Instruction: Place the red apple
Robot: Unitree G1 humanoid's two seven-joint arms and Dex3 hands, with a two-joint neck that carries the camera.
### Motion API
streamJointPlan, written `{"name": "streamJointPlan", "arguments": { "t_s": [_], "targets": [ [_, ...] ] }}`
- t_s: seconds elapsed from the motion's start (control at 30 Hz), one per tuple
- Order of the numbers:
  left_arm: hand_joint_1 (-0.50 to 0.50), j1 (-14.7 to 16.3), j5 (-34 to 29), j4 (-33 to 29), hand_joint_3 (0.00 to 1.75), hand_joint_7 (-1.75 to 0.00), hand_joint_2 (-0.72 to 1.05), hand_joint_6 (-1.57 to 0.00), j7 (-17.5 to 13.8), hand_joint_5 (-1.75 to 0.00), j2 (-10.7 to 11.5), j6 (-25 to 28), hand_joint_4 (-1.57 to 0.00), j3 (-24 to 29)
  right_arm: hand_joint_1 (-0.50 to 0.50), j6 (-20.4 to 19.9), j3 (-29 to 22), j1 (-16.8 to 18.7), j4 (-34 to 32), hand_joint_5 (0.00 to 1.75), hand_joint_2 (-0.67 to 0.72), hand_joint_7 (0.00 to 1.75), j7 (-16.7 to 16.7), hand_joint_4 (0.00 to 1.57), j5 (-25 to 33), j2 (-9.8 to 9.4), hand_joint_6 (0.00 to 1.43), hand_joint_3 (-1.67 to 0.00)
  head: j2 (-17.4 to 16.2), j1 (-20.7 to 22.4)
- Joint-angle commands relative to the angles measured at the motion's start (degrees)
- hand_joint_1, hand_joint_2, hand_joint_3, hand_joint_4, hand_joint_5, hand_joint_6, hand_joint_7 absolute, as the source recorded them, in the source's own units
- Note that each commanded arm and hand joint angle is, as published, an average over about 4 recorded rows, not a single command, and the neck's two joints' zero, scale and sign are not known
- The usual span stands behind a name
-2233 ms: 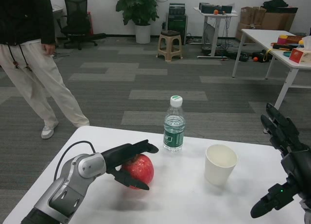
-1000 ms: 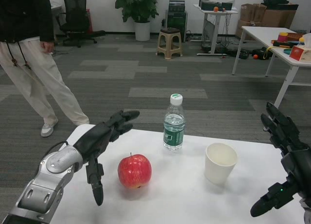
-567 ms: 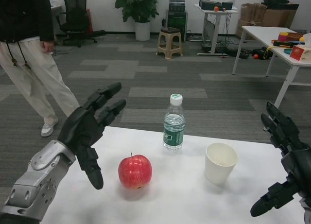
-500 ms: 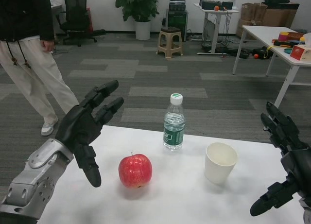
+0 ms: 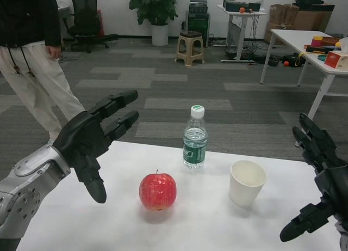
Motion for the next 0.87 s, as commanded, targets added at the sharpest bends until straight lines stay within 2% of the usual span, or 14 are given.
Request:
{"name": "streamJointPlan", "arguments": {
  "t_s": [0.03, 0.3, 0.43, 0.7, 0.87],
  "targets": [
    [-0.5, -0.7, -0.2, -0.7, 0.02, -0.37, -0.24, 0.0, 0.0, 0.0, 0.6, 0.3, 0.0, 0.6, -0.38, -0.4, 0.5, -1.3, -0.6, 0.0, 0.34, 0.14, -0.1, 0.0, 0.4, -0.63, 0.0, -0.02, 0.0, 0.0],
    [-0.5, -0.9, 0.0, -0.7, 0.07, -0.35, -0.19, 0.0, 0.0, 0.0, -0.1, 0.1, 0.0, 0.7, -0.38, -0.4, 0.5, -1.3, -1.0, 0.0, 0.34, 0.14, -0.2, 0.0, 0.5, -0.63, 0.0, 0.0, -0.1, -0.3],
    [-0.5, -0.8, 0.2, -0.7, 0.0, -0.35, -0.19, 0.0, 0.0, 0.0, -0.3, -0.1, 0.0, 0.9, -0.38, -0.4, 0.5, -1.4, -1.0, 0.0, 0.34, 0.14, -0.2, 0.0, 0.5, -0.63, 0.0, -0.04, -0.1, -0.3],
    [-0.5, -0.9, -0.1, -0.5, 0.04, -0.35, -0.19, 0.0, 0.0, 0.0, -0.4, -0.3, 0.0, 0.6, -0.38, -0.4, 0.6, -1.5, -1.2, 0.0, 0.34, 0.14, -0.3, 0.0, 0.5, -0.63, 0.0, 0.0, 0.0, -0.3],
    [-0.5, -0.9, -0.1, -0.5, 0.0, -0.4, -0.19, 0.0, 0.0, 0.0, -0.4, -0.3, 0.0, 0.5, -0.38, -0.4, 0.6, -1.5, -1.3, 0.0, 0.34, 0.14, -0.3, 0.0, 0.5, -0.63, 0.0, 0.0, 0.0, -0.3]
  ]
}}
